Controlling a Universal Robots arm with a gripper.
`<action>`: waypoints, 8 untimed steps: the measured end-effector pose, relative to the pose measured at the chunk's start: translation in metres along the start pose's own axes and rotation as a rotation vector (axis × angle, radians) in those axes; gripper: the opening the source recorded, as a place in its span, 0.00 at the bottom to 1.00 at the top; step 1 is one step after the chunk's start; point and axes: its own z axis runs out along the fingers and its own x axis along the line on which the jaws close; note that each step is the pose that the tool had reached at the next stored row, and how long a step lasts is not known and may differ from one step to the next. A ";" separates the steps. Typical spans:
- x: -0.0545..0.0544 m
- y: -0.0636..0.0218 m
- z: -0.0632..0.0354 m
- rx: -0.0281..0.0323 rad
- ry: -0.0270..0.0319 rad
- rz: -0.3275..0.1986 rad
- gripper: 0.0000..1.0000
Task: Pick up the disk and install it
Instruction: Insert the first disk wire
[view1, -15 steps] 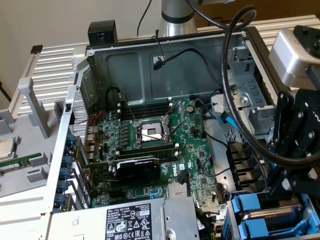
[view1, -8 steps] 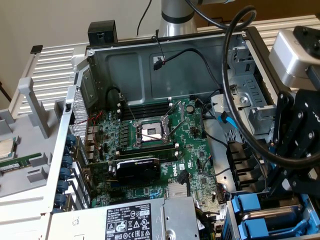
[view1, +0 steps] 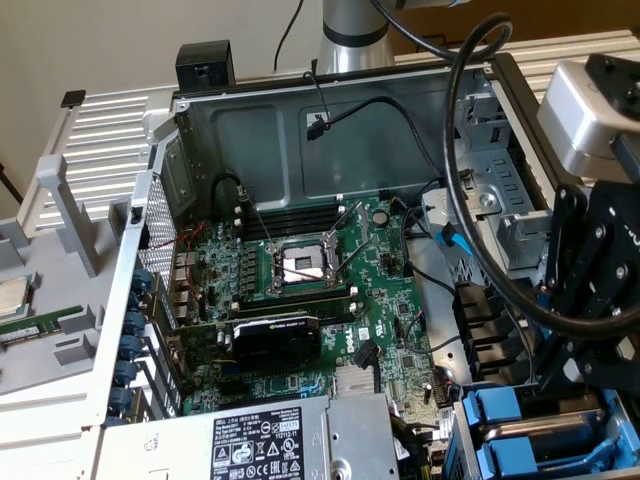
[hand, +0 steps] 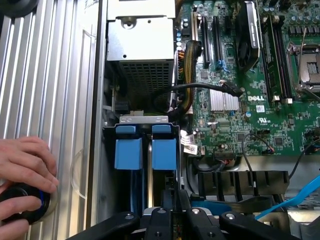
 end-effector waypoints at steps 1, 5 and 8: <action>0.000 -0.0001 0.0000 0.0000 0.0000 0.000 0.16; 0.000 -0.0008 0.0000 0.0001 -0.0003 0.000 0.16; 0.000 -0.0008 -0.0001 0.0000 0.0001 0.000 0.16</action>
